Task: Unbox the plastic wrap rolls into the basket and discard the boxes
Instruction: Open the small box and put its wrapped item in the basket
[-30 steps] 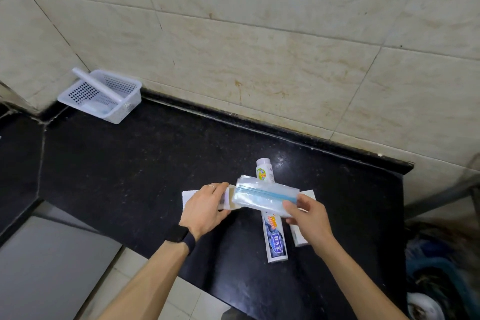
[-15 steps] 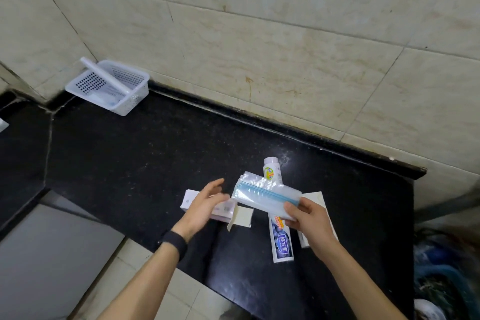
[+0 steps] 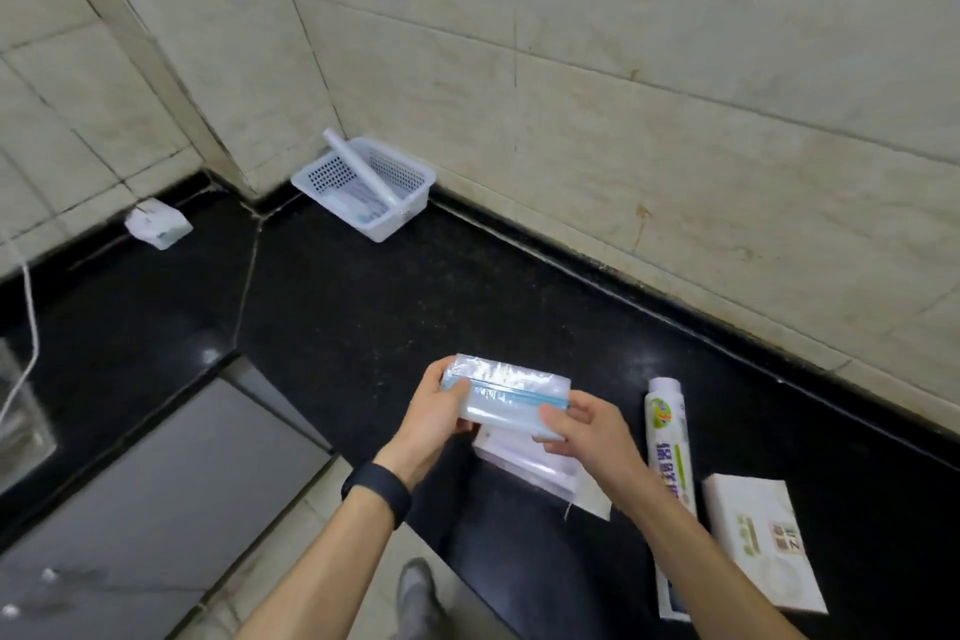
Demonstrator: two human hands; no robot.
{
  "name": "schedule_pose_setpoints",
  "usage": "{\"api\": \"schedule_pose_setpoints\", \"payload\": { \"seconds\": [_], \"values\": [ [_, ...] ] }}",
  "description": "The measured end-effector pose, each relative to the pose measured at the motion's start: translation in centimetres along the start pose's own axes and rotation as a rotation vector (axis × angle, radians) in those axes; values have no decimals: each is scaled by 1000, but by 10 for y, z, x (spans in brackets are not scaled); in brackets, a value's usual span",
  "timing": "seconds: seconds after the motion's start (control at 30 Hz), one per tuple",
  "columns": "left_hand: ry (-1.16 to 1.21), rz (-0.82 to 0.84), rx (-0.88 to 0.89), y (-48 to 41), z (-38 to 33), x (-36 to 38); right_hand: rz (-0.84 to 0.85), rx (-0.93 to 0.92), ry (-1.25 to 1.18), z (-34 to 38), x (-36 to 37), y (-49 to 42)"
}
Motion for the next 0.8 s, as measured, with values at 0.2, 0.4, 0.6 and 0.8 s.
{"api": "schedule_pose_setpoints", "payload": {
  "seconds": [0.2, 0.4, 0.6, 0.8],
  "values": [
    [-82, -27, 71, -71, -23, -103, 51, 60, 134, 21, 92, -77],
    [-204, 6, 157, -182, -62, -215, -165, -395, 726, 103, 192, -161],
    [-221, 122, 178, -257, -112, -280, 48, -309, 1068, 124, 302, -243],
    [-134, 169, 144, -320, -146, -311, 41, -135, 728, 143, 324, -312]
  ]
}}
Point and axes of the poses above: each hand's wrist, its own y-axis away from the middle knuckle, its own x-axis out of the palm, z = x × y, the point moved 10 cm from there along -y, towards the middle knuckle, and after that the axes turned 1 degree about y, right-handed, at the moved point
